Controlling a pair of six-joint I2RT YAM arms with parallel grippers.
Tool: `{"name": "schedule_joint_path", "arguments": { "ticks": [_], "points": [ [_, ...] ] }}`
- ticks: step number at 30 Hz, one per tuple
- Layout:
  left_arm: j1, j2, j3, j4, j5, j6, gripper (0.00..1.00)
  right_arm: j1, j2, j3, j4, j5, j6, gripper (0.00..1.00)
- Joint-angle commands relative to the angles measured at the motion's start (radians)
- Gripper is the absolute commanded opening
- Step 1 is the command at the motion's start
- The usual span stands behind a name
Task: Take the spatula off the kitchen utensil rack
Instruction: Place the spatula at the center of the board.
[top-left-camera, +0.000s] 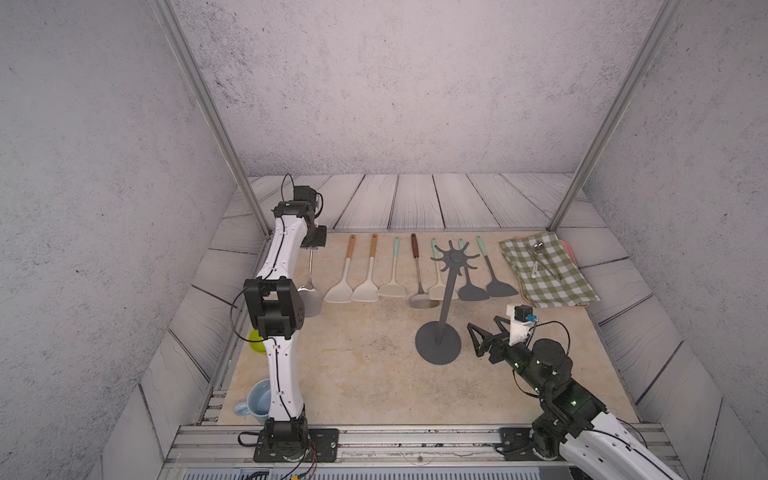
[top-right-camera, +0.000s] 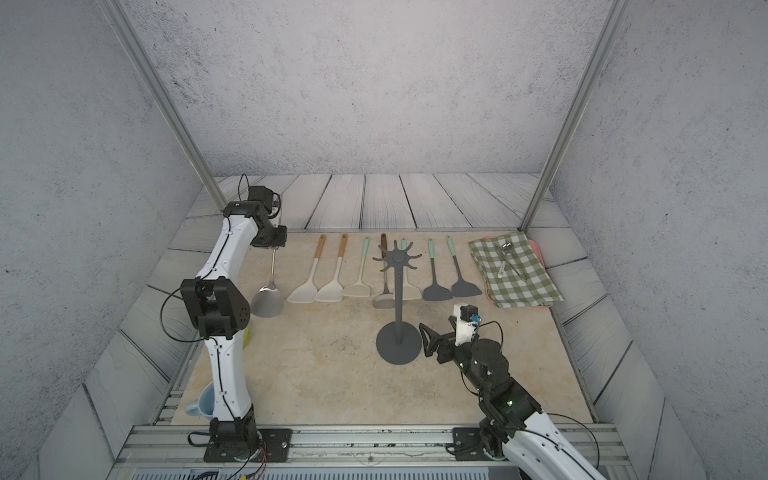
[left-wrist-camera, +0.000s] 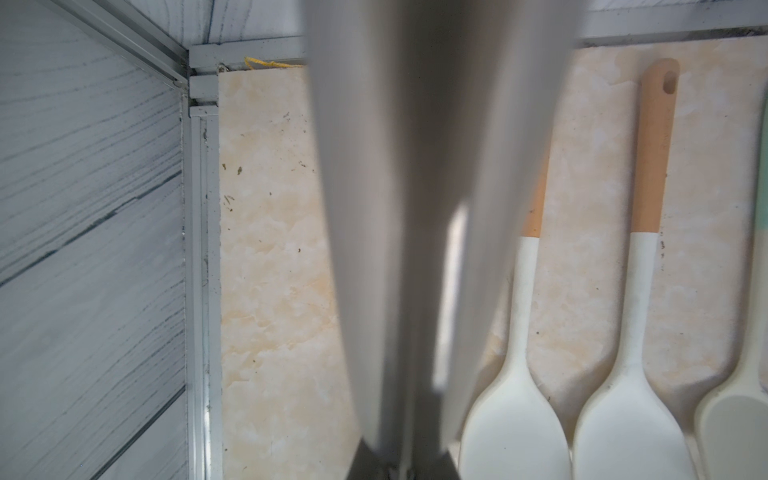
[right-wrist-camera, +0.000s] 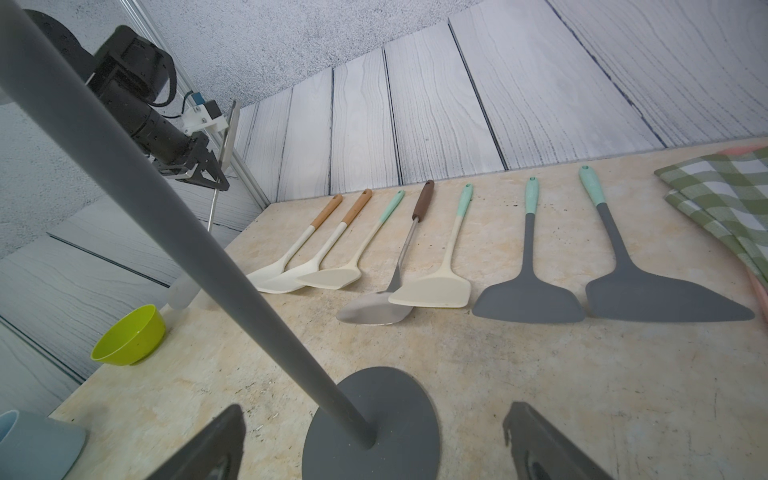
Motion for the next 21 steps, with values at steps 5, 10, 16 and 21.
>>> {"name": "schedule_joint_path", "arguments": {
  "ticks": [5, 10, 16, 21],
  "points": [
    [0.025, 0.067, 0.043, -0.022, 0.006, 0.034, 0.0, -0.003, 0.011, -0.01, 0.019, -0.015, 0.018, 0.99],
    [0.034, 0.135, 0.091, -0.024, 0.051, 0.027, 0.0, -0.002, 0.012, -0.01, 0.02, -0.011, 0.015, 0.99],
    [0.034, 0.224, 0.161, -0.042, 0.057, 0.031, 0.0, -0.003, 0.016, -0.011, 0.02, -0.009, 0.014, 0.99],
    [0.041, 0.288, 0.174, -0.022, 0.06, 0.019, 0.0, -0.002, 0.022, -0.011, 0.023, -0.01, 0.014, 0.99]
  ]
}}
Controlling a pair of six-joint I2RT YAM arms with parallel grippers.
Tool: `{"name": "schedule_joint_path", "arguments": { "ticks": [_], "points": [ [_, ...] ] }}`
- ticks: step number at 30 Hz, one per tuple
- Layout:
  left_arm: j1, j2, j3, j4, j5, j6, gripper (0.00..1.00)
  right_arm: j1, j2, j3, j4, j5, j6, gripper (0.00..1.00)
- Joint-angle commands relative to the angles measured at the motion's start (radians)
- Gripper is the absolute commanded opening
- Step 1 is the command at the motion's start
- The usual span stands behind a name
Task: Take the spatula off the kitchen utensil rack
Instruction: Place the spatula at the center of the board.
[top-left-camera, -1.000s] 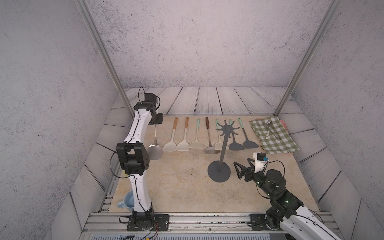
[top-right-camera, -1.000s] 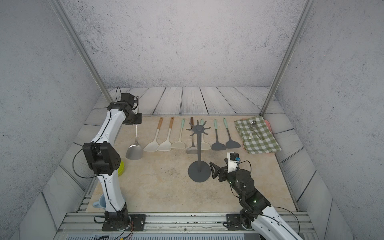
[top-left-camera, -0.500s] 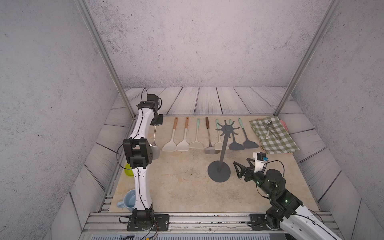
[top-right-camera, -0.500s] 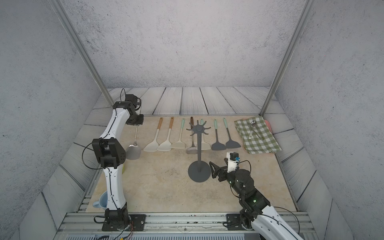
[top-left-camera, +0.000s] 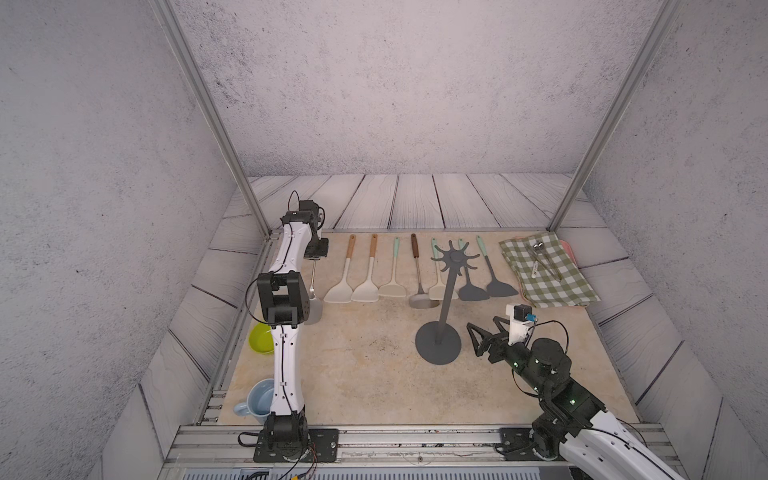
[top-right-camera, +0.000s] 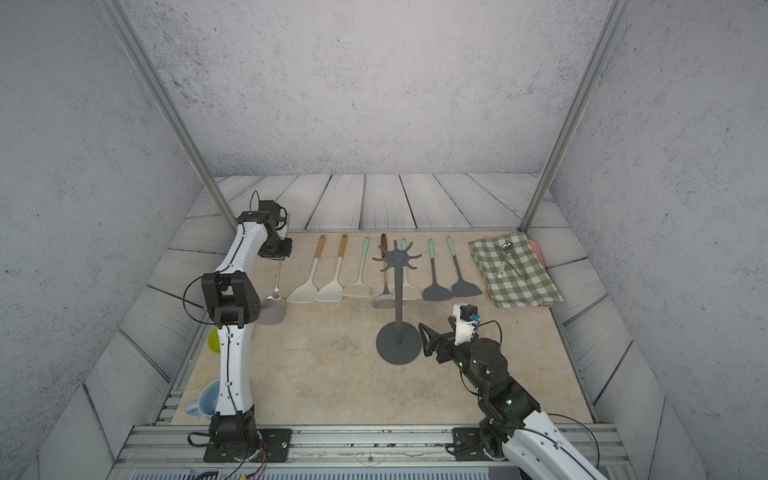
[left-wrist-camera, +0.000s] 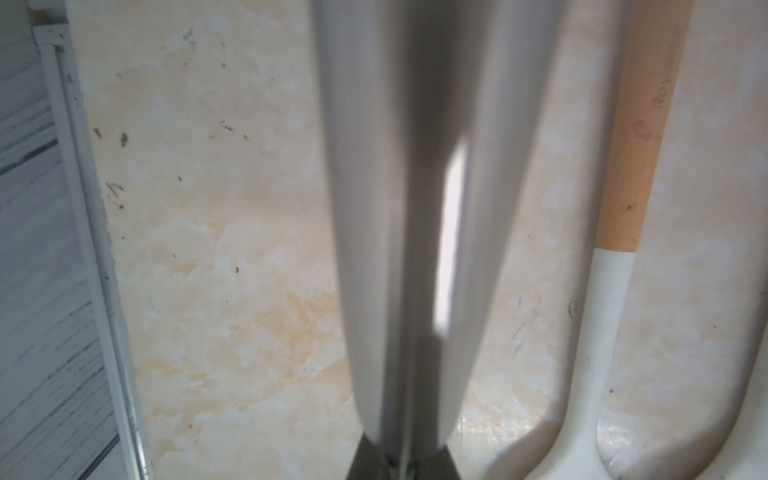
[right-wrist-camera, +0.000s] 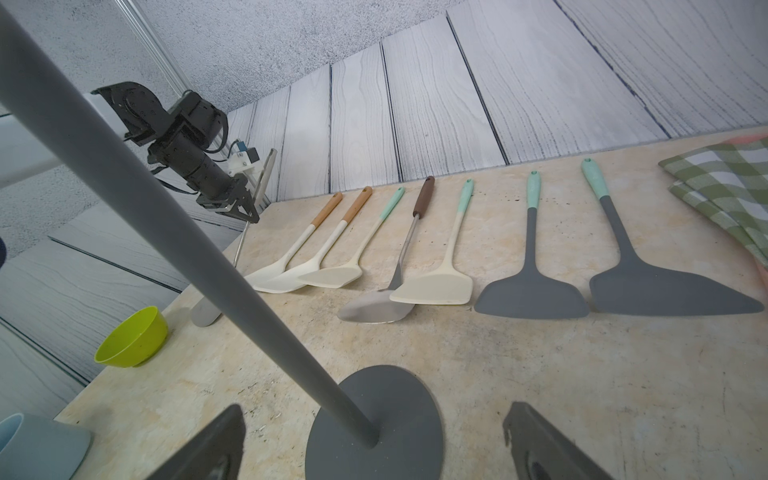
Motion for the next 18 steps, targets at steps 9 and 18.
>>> {"name": "schedule_joint_path", "arguments": {
  "ticks": [9, 18],
  "points": [
    [0.014, 0.087, 0.048, 0.009, 0.054, -0.02, 0.0, -0.003, 0.009, -0.011, 0.016, -0.001, -0.002, 0.99],
    [0.017, 0.165, 0.095, -0.018, 0.074, -0.03, 0.0, -0.002, 0.009, -0.011, 0.015, 0.001, -0.002, 0.99]
  ]
}}
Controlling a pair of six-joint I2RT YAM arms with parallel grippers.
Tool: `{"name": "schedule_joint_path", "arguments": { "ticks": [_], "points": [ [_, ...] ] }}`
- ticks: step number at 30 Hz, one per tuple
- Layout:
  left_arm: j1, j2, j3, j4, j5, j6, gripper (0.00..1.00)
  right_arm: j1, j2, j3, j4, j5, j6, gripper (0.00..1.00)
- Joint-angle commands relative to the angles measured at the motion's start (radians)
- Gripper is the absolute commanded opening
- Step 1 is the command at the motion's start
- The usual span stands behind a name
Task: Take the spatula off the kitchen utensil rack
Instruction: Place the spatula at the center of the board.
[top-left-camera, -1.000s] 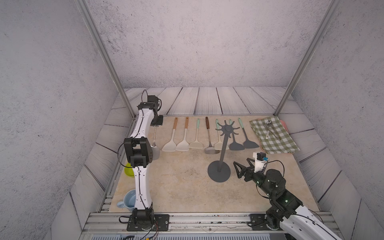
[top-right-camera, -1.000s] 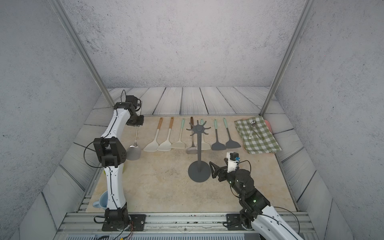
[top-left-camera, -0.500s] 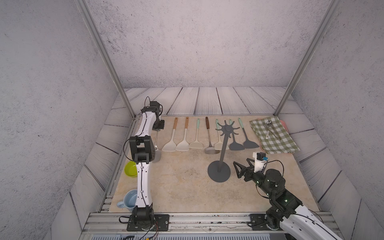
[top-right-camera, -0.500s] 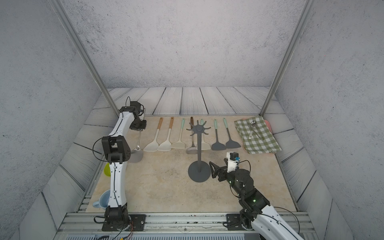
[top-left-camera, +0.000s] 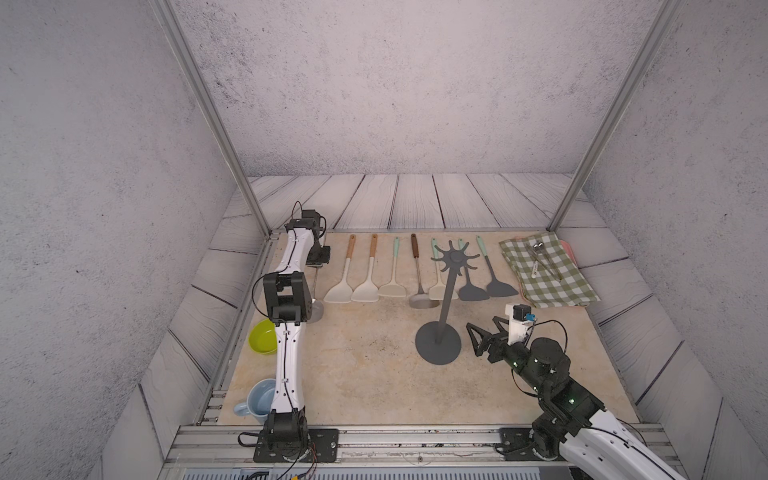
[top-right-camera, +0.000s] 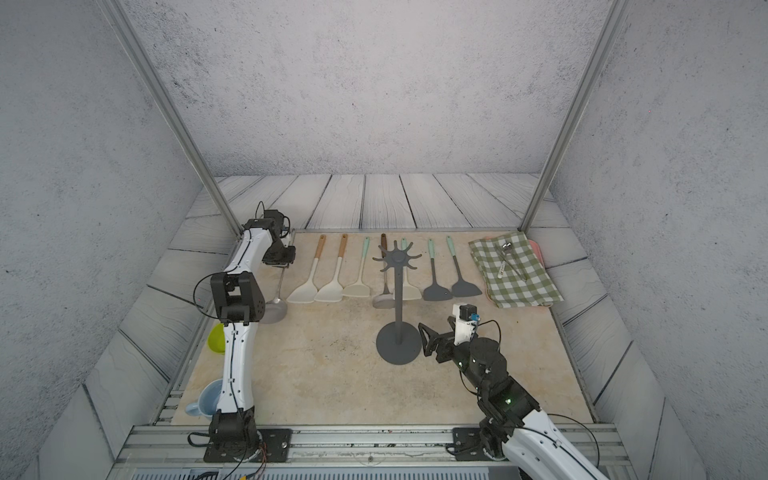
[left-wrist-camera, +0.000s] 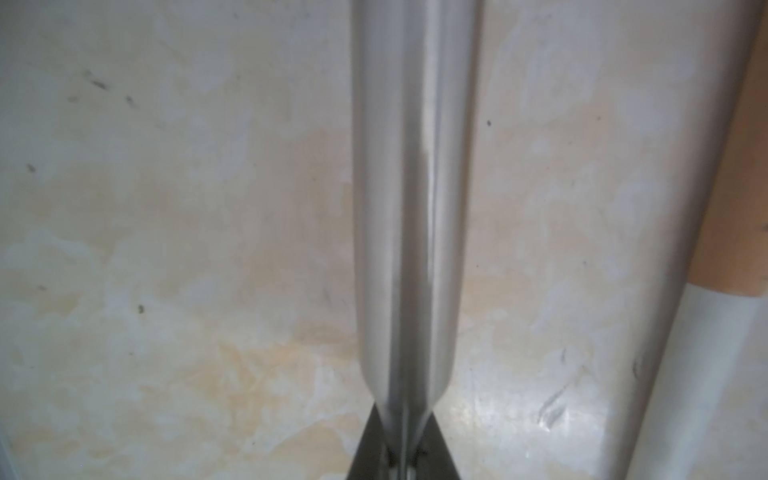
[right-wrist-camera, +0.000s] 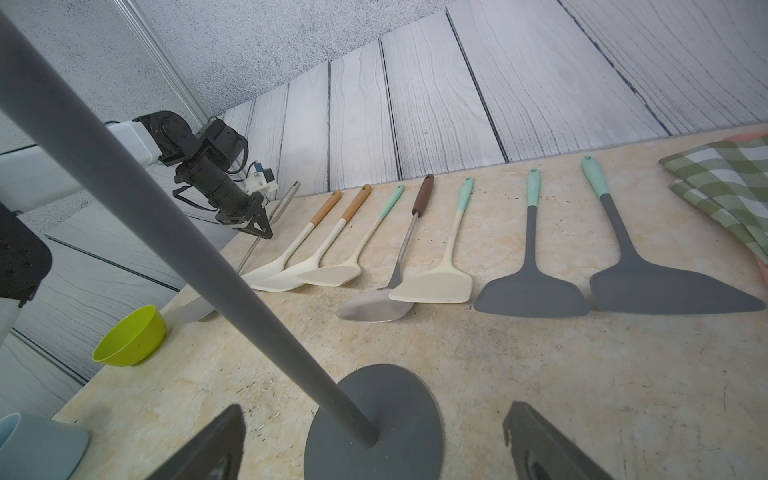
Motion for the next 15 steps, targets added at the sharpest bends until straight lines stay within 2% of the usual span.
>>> {"name": "schedule_joint_path", "arguments": {
  "ticks": [1, 8, 15],
  "points": [
    [0.005, 0.034, 0.03, -0.019, 0.029, -0.023, 0.01, -0.002, 0.002, -0.011, 0.011, 0.001, -0.002, 0.99],
    [0.006, 0.051, 0.041, -0.028, 0.04, -0.025, 0.14, -0.003, 0.001, -0.009, 0.01, 0.0, -0.004, 0.99],
    [0.007, 0.007, 0.056, -0.048, 0.066, -0.047, 0.42, -0.002, 0.001, -0.009, 0.01, -0.002, -0.005, 0.99]
  ]
}}
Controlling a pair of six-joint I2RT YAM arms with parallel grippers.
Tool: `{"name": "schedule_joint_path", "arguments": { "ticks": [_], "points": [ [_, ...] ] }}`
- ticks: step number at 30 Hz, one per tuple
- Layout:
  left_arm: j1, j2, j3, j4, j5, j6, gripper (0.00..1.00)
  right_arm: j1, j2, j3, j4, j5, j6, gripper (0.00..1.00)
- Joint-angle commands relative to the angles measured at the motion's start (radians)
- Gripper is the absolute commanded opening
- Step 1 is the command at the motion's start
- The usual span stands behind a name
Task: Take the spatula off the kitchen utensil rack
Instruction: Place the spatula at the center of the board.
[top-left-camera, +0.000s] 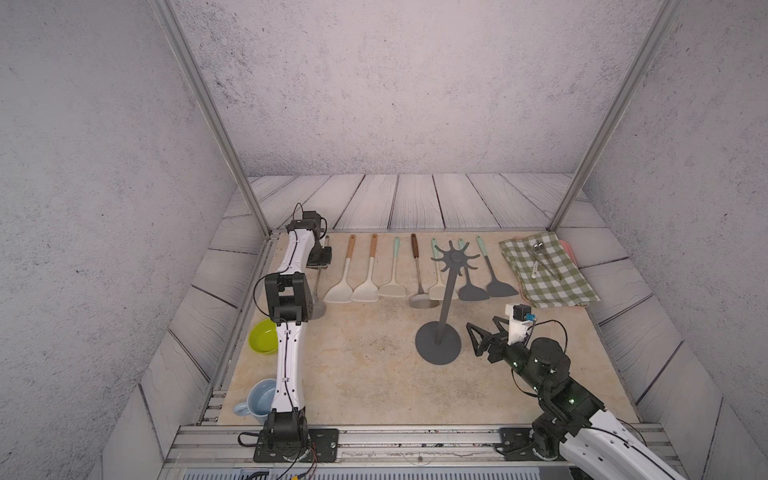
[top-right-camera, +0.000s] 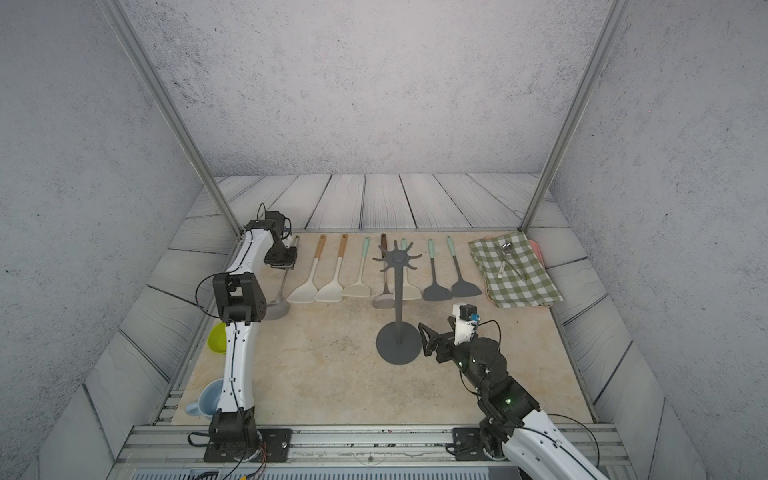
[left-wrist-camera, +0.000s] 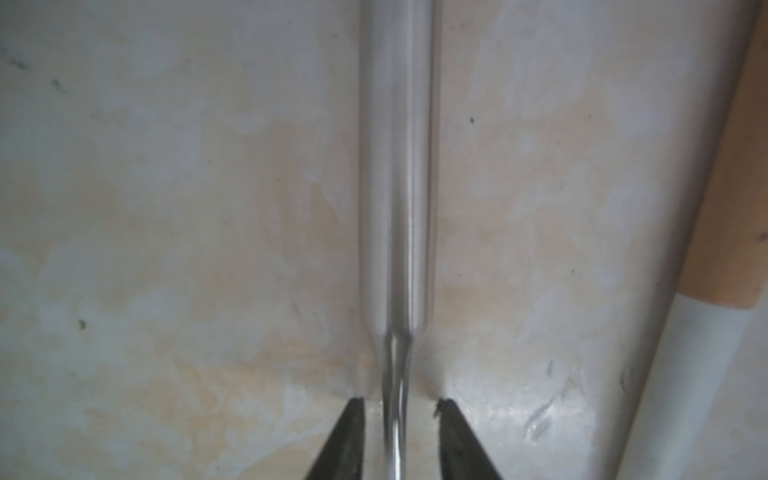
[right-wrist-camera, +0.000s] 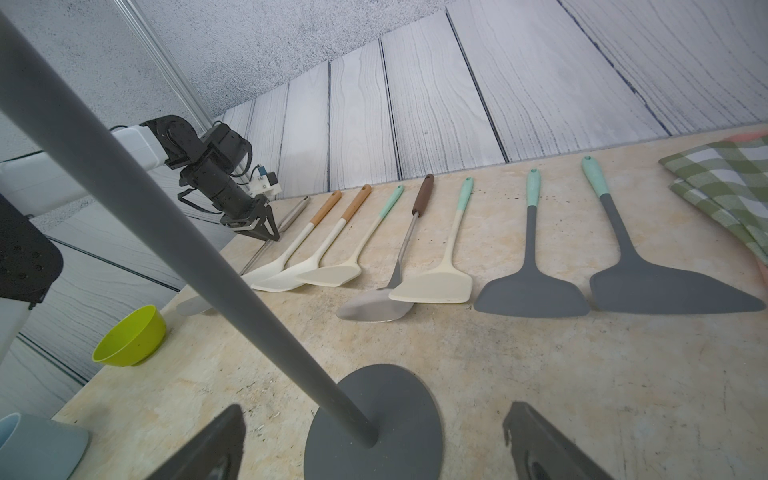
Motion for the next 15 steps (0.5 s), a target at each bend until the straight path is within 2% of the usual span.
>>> {"name": "schedule_joint_path", "arguments": {
  "ticks": [1, 3, 15],
  "points": [
    [0.008, -0.026, 0.022, -0.032, 0.029, -0.018, 0.46, -0.002, 0.002, -0.009, 0.011, -0.002, -0.004, 0.99],
    [0.008, -0.055, 0.028, -0.041, 0.044, -0.032, 0.52, -0.002, 0.002, -0.009, 0.009, -0.001, -0.006, 0.99],
    [0.007, -0.321, 0.011, -0.086, 0.101, -0.113, 0.64, -0.002, -0.003, -0.002, -0.004, -0.01, -0.018, 0.99]
  ]
}}
